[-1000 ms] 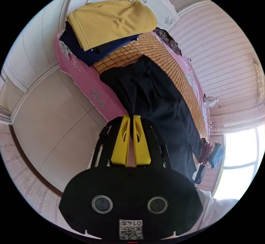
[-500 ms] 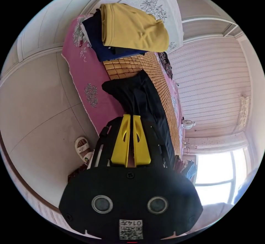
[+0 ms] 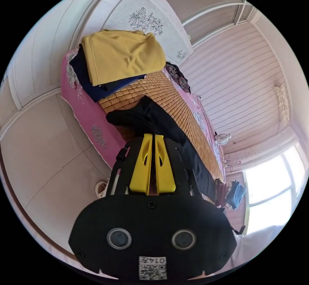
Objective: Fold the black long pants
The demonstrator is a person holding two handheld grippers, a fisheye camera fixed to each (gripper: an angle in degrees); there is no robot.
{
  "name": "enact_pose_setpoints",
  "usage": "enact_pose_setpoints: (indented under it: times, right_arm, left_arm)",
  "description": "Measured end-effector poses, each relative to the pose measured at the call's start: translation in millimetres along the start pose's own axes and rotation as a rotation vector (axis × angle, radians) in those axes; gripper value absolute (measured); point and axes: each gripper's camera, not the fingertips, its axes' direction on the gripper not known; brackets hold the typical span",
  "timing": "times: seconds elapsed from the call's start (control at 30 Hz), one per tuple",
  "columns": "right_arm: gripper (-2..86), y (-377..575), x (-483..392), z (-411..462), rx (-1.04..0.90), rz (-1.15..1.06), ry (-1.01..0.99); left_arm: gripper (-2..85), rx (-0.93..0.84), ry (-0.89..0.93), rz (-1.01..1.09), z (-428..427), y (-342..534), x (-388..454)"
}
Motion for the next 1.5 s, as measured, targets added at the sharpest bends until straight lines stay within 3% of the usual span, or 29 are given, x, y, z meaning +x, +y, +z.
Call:
enact_pose_setpoints:
  times: [0.27,0.43,0.6,0.77,0.87,1.13,1.23,1.37,1.5]
  right_arm:
    - [2.1,-178,-94,48,0.101,-0.292,0.115]
    - [6.3,-265,-118,112,0.013,-0.112,0.166]
    - [8.5,-241,-106,163,-0.073,-0.137,0.279]
    - [8.9,-196,-62,223,-0.275,-0.044,0.298]
    - [3.9,-185,-60,220,-0.229,-0.081,0.255]
    - [0.8,-150,-40,180,-0.235,-0.121,0.216]
    - [0.9,-112,-20,148,-0.182,-0.079,0.175]
    - [1.8,-57,6,109,-0.127,0.009,0.226]
    - [3.5,-30,38,85,-0.078,0.167,0.275]
  left_arm:
    - [0.2,-0.015,-0.012,0.191,67,-118,121]
    - [5.1,-0.026,-0.062,-0.029,122,-157,154]
    - [5.6,-0.025,-0.104,0.085,124,-160,189]
    - [3.7,-0.322,-0.225,0.267,168,-121,212]
    - [0.0,-0.471,-0.384,0.244,193,-98,211]
    - [-1.0,-0.549,-0.478,0.385,177,-105,238]
    - [-1.0,-0.558,-0.439,0.343,158,-107,236]
    - [-0.9,-0.450,-0.256,0.148,117,-103,229]
    - [-0.6,-0.445,-0.204,0.235,97,-94,256]
